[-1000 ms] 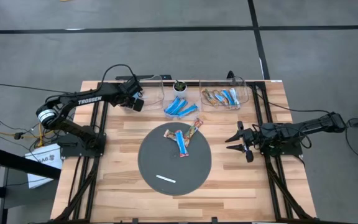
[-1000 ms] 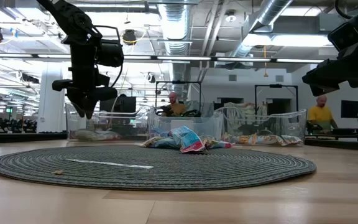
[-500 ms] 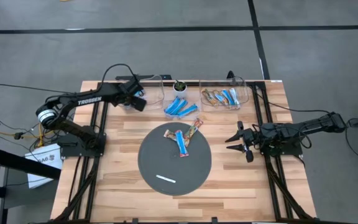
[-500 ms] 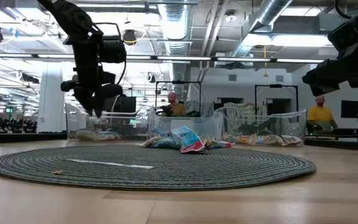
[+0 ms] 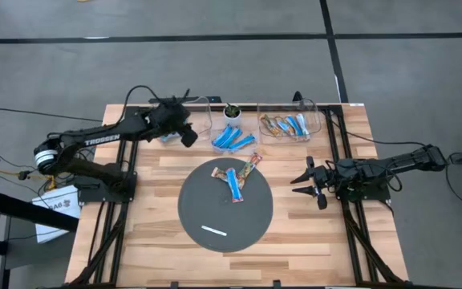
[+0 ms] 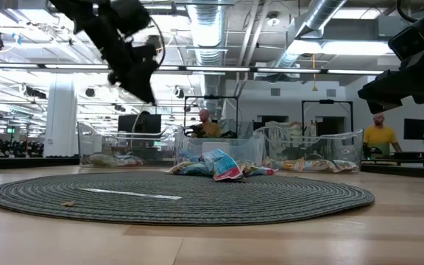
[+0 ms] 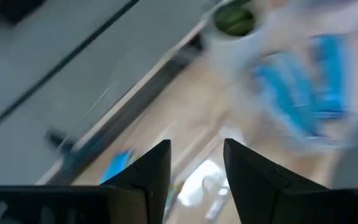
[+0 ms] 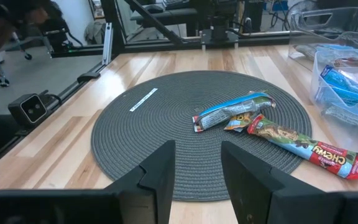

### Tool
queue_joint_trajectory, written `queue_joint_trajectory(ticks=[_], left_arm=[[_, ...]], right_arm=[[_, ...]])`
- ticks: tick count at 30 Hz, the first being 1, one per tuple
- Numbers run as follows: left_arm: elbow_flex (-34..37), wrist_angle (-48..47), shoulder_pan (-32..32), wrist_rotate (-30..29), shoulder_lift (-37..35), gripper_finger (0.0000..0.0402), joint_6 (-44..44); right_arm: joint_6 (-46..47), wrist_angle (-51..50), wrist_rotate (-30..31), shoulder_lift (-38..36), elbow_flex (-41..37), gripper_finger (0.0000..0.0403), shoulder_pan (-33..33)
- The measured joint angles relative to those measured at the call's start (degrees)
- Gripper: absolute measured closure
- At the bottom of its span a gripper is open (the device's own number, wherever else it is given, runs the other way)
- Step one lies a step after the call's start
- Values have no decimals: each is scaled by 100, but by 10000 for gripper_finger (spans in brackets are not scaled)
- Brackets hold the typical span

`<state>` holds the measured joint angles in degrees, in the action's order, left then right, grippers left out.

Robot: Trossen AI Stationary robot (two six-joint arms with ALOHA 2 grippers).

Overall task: Pick and place Granola Bars by type
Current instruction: Put the red granola bar into the left transparent bin

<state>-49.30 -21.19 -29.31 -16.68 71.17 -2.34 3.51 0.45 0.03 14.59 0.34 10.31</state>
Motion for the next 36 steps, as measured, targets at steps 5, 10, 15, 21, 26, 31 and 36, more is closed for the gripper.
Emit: queue_joint_trajectory(ticks=[5,10,15,21,26,31,36], left_arm=[[0,194,555,828,-373,260,1001],[-2,222,1292,1808,-554,260,1810],[-2,270,2082,2471,-568,260,1914],[-2,273,2921,2665,-566,260,1569],[-2,283,3438,2672,-460,260,739],[37,652,3792,2602,-62,260,-289],[260,1667,3980,2471,508,260,-1585]], right_arm=[[0,1,-1,0,2,278,2],[0,2,-2,0,0,278,2],[0,2,0,-1,0,278,0],[0,2,0,0,0,278,2],[0,1,-1,0,0,278,2],[0,1,0,-2,0,278,1],[0,0,-1,0,0,278,2]])
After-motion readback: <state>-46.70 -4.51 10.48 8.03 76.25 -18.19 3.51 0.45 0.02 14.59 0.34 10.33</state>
